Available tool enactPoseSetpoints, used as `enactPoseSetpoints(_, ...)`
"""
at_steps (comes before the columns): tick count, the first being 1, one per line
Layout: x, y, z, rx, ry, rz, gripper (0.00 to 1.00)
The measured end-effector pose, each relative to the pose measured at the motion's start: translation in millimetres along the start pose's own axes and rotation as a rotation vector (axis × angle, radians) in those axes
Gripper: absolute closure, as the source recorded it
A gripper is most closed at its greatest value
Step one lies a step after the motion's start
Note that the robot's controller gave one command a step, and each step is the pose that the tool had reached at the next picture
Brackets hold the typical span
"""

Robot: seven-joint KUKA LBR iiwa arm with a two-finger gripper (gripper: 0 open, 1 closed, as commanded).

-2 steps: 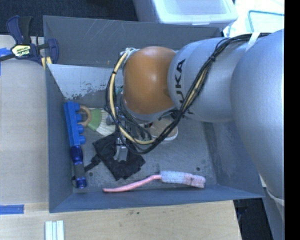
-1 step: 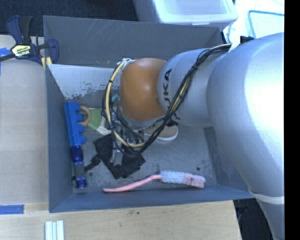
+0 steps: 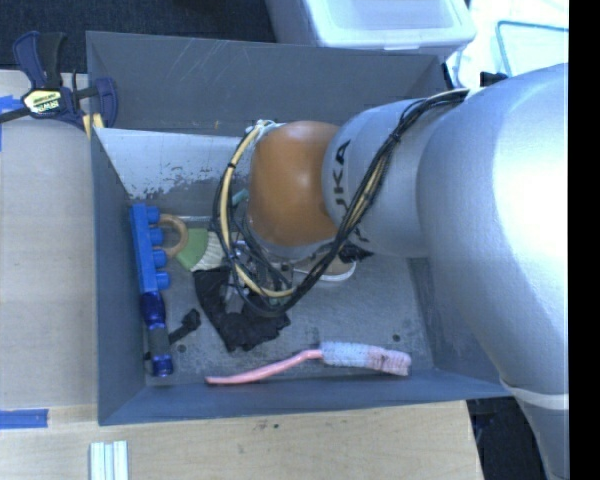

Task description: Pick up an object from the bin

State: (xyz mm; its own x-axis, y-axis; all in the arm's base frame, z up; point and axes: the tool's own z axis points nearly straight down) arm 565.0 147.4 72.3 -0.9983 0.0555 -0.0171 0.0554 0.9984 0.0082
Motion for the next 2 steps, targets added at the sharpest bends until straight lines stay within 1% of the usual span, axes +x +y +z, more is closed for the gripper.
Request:
enactPoseSetpoints(1, 0.0, 0.0, 0.0, 0.0, 0.0, 0.001, 1.0)
enactPoseSetpoints(2, 3.1, -1.4, -20.9, 0.004, 0.01, 0.001, 1.0)
